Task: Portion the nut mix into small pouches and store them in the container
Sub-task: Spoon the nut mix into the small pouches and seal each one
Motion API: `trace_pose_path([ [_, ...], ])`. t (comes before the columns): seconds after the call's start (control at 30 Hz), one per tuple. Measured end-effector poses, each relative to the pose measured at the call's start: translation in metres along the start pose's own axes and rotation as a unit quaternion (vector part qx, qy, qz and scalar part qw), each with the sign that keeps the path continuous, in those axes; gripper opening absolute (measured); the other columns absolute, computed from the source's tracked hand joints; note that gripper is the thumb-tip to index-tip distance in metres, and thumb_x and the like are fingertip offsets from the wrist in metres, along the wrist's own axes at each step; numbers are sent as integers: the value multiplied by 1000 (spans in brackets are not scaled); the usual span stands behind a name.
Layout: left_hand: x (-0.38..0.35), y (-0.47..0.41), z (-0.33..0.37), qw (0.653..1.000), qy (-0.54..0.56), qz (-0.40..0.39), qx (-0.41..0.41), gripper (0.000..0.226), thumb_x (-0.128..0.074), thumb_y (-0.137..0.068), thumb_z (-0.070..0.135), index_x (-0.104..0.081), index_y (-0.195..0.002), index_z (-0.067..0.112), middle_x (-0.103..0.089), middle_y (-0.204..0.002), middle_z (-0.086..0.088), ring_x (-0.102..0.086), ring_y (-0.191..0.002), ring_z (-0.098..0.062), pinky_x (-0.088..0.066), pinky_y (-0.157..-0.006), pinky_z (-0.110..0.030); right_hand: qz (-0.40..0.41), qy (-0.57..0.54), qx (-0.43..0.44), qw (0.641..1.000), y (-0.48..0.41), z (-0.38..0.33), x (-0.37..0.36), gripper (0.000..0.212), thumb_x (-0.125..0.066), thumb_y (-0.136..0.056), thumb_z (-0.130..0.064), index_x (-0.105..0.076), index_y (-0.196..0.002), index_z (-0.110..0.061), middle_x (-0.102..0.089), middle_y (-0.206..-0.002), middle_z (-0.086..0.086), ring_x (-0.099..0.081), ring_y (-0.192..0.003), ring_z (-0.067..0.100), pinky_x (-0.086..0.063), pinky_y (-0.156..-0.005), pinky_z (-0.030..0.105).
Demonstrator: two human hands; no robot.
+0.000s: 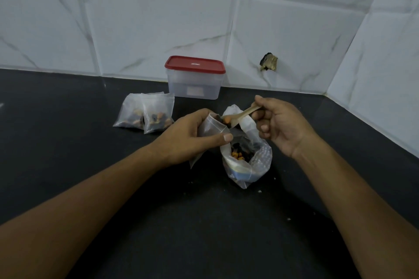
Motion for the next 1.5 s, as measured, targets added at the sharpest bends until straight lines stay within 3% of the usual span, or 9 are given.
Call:
trace_pose_path([
  [0.23, 0, -1, -2, 1000, 6, 6, -8, 41, -76, -83, 52, -63, -117, 32, -73, -108, 8, -71, -99, -9, -58, -93, -48, -118, 67, 64, 989, 11, -5, -19, 10, -64, -100, -21, -69, -106, -14, -72, -86, 12, -52, -52, 14, -37, -47, 22],
  [0.37, 0, -1, -4, 1000, 6, 9, -11, 46, -75, -80, 57, -63, -117, 34, -73, -108, 4, -72, -99, -14, -59, -91, -51, -169, 82, 70, 980, 15, -5, -23, 13, -60, -99, -6, -70, -103, -13, -72, -89, 13, -54, -54, 15, -37, -45, 22],
  [0.5, 0, -1, -6, 1000, 10, 11, -7, 42, -76, -82, 53, -63, -116, 32, -74, -107, 3, -72, -98, -16, -59, -90, -52, -136, 58, 79, 986, 13, -8, -20, 14, -57, -99, -4, -69, -103, -11, -71, -86, 10, -52, -54, 15, -34, -45, 23],
  [0.7, 2, -4, -8, 1000, 16, 19, 4, 41, -78, -85, 49, -62, -119, 32, -74, -109, 7, -72, -100, -10, -58, -93, -48, -61, 16, 71, 995, 6, -9, -9, 11, -63, -99, -17, -70, -105, -10, -69, -77, 3, -50, -51, 12, -34, -45, 22],
  [0.87, 3, -4, -8, 1000, 2, 21, 10, 38, -77, -84, 49, -62, -117, 37, -73, -110, 13, -70, -101, -6, -58, -94, -44, -2, -32, 60, 998, 2, -11, 5, 13, -61, -102, -21, -70, -96, -14, -66, -72, 0, -49, -51, 11, -34, -46, 22],
  [1.07, 5, -1, 0, 1000, -17, 11, 7, 42, -75, -80, 53, -62, -115, 35, -73, -104, 10, -71, -94, -5, -60, -89, -39, 57, 117, 117, 985, 1, -17, 19, 24, -55, -106, -29, -67, -89, -18, -60, -63, -2, -53, -49, 13, -37, -45, 23],
  [1.3, 7, 3, 9, 999, 34, -31, 27, 51, -73, -73, 53, -66, -116, 28, -74, -106, 8, -71, -99, -9, -59, -91, -37, 21, 262, 153, 953, 0, -11, 14, 25, -52, -108, -32, -63, -91, -17, -59, -65, -3, -54, -52, 13, -41, -47, 22],
  [1.5, 6, 6, 13, 992, 57, -104, 51, 41, -69, -82, 39, -63, -118, 20, -77, -94, 4, -74, -83, -13, -59, -74, -21, -37, 238, 92, 966, -1, -7, 12, 24, -53, -107, -29, -65, -91, -16, -60, -63, -2, -55, -50, 12, -40, -45, 22],
])
Point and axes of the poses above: each hand's wrist, its own y-axis away from the middle knuckle, its own x-axis out of the back of the hand, z = x × y, the point moved 3 cm from there along -y, towards the middle knuckle
